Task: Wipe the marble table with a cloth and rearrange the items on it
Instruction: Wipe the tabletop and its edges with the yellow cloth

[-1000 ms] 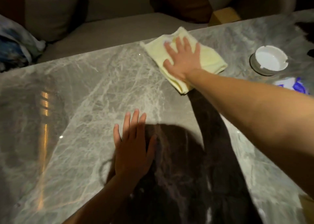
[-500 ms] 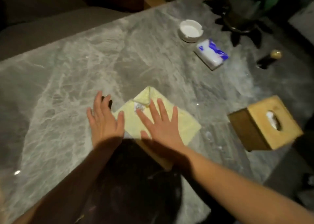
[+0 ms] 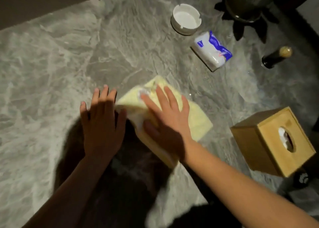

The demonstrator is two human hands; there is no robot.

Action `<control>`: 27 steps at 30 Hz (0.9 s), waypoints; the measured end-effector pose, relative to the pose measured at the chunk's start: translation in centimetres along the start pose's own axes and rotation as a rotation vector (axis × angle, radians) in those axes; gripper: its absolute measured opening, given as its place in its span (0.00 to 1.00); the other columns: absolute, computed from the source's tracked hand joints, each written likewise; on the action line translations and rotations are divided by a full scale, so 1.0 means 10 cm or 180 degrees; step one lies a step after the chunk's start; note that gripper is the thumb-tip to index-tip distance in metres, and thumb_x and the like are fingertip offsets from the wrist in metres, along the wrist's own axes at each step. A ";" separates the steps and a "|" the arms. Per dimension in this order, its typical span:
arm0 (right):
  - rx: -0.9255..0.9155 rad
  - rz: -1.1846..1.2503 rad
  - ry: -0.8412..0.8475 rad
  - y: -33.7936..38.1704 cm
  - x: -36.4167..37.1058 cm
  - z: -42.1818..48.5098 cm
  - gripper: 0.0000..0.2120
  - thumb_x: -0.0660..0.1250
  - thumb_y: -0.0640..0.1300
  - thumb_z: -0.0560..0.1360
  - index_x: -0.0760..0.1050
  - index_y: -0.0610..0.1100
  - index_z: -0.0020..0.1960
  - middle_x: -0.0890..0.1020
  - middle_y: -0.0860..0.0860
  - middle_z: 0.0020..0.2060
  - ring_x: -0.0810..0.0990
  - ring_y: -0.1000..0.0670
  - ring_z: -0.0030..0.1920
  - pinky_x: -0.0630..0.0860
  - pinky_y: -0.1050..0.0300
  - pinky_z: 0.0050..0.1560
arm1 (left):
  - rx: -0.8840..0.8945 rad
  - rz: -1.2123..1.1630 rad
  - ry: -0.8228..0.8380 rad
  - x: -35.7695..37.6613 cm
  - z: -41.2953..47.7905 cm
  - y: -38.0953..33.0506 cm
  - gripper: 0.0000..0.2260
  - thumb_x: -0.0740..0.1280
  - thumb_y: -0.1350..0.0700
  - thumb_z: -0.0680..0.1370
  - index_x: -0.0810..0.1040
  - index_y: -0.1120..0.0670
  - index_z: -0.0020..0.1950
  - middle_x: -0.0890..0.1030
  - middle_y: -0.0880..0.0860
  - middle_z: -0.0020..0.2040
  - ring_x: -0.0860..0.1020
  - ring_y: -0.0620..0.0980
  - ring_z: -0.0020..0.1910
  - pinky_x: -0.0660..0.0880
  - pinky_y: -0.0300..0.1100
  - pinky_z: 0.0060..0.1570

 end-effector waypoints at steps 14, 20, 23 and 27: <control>-0.0321 -0.0106 -0.0118 -0.05 -0.31 2.86 0.28 0.47 0.61 0.77 0.52 0.59 0.77 0.52 0.50 0.78 0.48 0.47 0.78 0.42 0.35 0.73 | -0.0176 0.0188 0.0170 0.01 0.11 0.08 0.27 0.51 0.42 0.78 0.61 0.53 0.74 0.61 0.52 0.76 0.57 0.52 0.76 0.53 0.54 0.73; -0.0391 -0.0188 0.0070 -0.18 -0.24 1.86 0.30 0.47 0.62 0.77 0.51 0.57 0.77 0.51 0.48 0.78 0.45 0.46 0.78 0.43 0.33 0.73 | -0.0093 0.0177 0.0046 0.02 0.06 0.08 0.29 0.55 0.41 0.75 0.64 0.55 0.72 0.63 0.54 0.75 0.60 0.53 0.75 0.54 0.57 0.71; -0.0247 -0.0145 0.0068 -0.31 -0.19 1.02 0.31 0.47 0.63 0.75 0.53 0.58 0.77 0.53 0.48 0.78 0.47 0.46 0.78 0.45 0.34 0.72 | -0.0139 0.0143 0.0095 0.03 0.09 0.03 0.31 0.56 0.41 0.74 0.61 0.55 0.73 0.60 0.54 0.77 0.56 0.53 0.76 0.50 0.58 0.72; 0.0022 -0.0056 -0.0019 -0.46 -0.05 -0.36 0.30 0.49 0.62 0.75 0.57 0.57 0.76 0.60 0.45 0.76 0.54 0.43 0.77 0.51 0.32 0.69 | -0.0124 0.0275 0.0296 0.06 0.04 -0.03 0.33 0.54 0.40 0.75 0.56 0.55 0.76 0.53 0.56 0.78 0.49 0.54 0.77 0.45 0.60 0.73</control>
Point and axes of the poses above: each hand's wrist, its own z-axis towards the middle knuckle, its own x-axis out of the palm, y = z × x, the point moved 6 cm from there along z, towards the middle knuckle
